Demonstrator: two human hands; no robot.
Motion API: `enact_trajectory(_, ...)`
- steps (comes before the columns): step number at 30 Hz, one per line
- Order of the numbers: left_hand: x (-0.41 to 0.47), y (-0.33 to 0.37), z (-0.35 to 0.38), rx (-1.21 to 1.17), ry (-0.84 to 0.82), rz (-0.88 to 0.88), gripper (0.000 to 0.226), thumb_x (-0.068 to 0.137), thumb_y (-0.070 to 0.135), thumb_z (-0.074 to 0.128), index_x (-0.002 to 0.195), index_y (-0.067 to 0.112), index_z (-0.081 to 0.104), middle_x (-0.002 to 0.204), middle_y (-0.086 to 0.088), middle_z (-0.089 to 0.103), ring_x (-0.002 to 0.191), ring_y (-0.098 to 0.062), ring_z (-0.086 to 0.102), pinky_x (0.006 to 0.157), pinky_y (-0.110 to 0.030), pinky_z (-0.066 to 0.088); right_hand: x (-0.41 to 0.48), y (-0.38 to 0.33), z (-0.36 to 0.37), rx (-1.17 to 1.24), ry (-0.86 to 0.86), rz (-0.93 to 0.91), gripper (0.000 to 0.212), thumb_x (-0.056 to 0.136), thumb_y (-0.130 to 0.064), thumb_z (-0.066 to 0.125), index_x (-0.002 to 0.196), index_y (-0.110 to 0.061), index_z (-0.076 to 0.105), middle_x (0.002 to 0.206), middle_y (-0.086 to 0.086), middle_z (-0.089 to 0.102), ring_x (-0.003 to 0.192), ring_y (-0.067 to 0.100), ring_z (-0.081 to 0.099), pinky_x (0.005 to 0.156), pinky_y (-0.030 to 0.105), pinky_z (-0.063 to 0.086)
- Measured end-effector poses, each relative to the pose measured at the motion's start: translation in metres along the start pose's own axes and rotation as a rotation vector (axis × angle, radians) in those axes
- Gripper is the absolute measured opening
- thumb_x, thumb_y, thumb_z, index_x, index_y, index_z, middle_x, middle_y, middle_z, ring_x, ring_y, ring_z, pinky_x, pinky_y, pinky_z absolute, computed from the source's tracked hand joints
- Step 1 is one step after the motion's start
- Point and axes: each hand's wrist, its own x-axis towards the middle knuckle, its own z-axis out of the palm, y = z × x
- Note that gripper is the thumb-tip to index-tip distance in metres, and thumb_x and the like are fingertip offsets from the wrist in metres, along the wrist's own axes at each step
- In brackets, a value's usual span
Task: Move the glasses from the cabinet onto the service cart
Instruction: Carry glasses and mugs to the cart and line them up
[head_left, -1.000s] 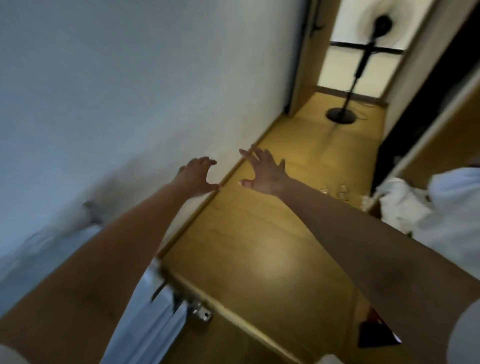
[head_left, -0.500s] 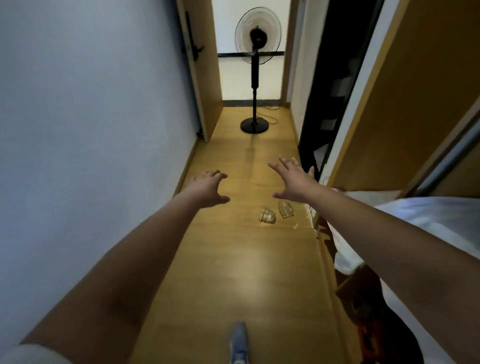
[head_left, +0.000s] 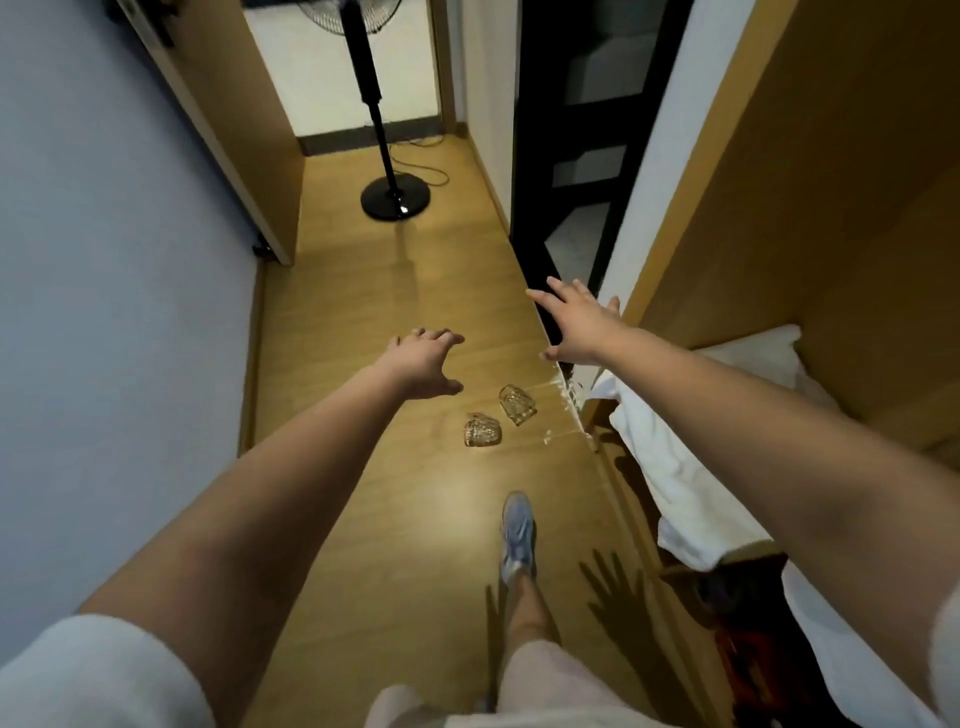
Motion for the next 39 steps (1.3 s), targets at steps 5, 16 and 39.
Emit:
enact_trajectory(5, 0.115, -0.042, 0.005, -0.008, -0.068, -0.027, 0.077, 0.084, 0.044, 0.065, 0.148, 0.025, 0.025, 0.156, -0.001, 0.025, 0.144, -0.025, 0.019, 0.115, -0.051, 0.018, 0.125, 0.017, 0.019, 0.025, -0.068, -0.024, 0.089, 0.084, -0.035, 0.069, 0.151, -0.036, 0.009, 0.161, -0.004, -0.004, 0.147, 0.027, -0.002, 0.111, 0.064, 0.008)
enact_trajectory(16, 0.311, -0.094, 0.103, -0.238, -0.245, -0.084, 0.076, 0.082, 0.039, 0.069, 0.145, 0.022, 0.031, 0.154, -0.001, 0.029, 0.139, -0.027, 0.031, 0.112, -0.045, 0.028, 0.329, 0.053, 0.13, 0.231, -0.253, 0.078, 0.083, 0.086, -0.035, 0.066, 0.151, -0.031, 0.014, 0.161, -0.001, 0.005, 0.147, 0.025, 0.009, 0.114, 0.057, 0.015)
enact_trajectory(39, 0.516, -0.145, 0.56, -0.841, -0.233, -0.481, 0.093, 0.083, 0.035, 0.071, 0.151, 0.012, 0.013, 0.155, -0.005, 0.024, 0.141, -0.018, 0.025, 0.1, -0.009, 0.018, 0.505, 0.157, 0.643, 0.767, -0.121, 0.793, 0.082, 0.08, -0.038, 0.074, 0.143, -0.011, 0.03, 0.137, 0.008, 0.05, 0.124, 0.023, 0.05, 0.092, 0.021, 0.039)
